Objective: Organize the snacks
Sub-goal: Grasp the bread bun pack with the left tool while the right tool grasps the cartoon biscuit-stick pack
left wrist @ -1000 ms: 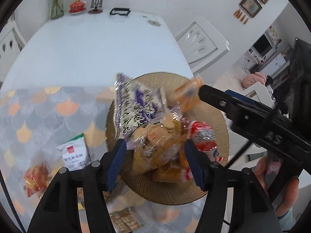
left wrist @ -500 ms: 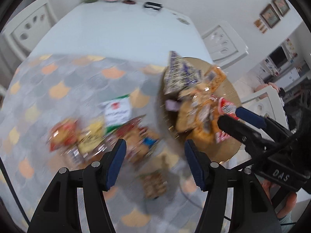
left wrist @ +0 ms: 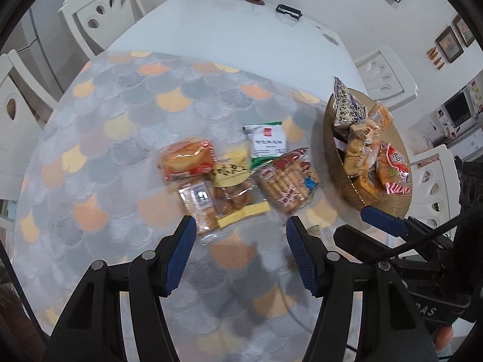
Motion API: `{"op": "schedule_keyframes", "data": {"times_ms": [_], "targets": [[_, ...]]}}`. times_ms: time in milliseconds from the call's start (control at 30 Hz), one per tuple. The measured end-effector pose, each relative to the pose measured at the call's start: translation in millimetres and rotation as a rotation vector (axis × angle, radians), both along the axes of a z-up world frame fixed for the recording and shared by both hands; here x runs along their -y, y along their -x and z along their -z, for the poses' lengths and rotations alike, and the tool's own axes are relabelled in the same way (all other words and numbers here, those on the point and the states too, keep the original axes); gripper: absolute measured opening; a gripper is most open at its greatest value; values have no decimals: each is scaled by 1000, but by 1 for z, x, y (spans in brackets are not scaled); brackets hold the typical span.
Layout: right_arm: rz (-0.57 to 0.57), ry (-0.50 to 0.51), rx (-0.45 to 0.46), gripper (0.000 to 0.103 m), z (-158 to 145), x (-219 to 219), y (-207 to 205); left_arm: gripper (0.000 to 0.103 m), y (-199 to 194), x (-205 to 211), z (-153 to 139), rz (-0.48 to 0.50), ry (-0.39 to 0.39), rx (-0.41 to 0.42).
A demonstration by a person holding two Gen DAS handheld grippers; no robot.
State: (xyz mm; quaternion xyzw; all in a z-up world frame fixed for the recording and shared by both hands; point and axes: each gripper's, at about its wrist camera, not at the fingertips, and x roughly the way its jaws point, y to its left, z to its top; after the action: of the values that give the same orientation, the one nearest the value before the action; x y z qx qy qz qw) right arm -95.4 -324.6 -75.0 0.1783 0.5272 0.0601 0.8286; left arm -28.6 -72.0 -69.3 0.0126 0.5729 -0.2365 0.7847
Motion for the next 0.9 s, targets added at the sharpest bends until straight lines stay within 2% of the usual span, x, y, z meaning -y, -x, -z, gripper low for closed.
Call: {"op": "schedule_keyframes", "data": {"times_ms": [300, 533, 667, 800, 900], "targets": [[33, 12, -72, 69, 15, -21, -8, 60, -24, -37, 5, -21, 14, -15], [83, 46, -109, 69, 22, -40, -16, 60, -56, -39, 25, 90, -44, -30], [192, 67, -132, 69, 31, -29, -21, 62, -72, -32, 41, 128, -62, -63], [348, -5, -177, 69, 50, -5, -26, 67, -91, -22, 57, 135, -34, -112], [406, -41, -196, 69, 61, 0, -36, 67, -100, -13, 67, 152, -51, -126]]}}
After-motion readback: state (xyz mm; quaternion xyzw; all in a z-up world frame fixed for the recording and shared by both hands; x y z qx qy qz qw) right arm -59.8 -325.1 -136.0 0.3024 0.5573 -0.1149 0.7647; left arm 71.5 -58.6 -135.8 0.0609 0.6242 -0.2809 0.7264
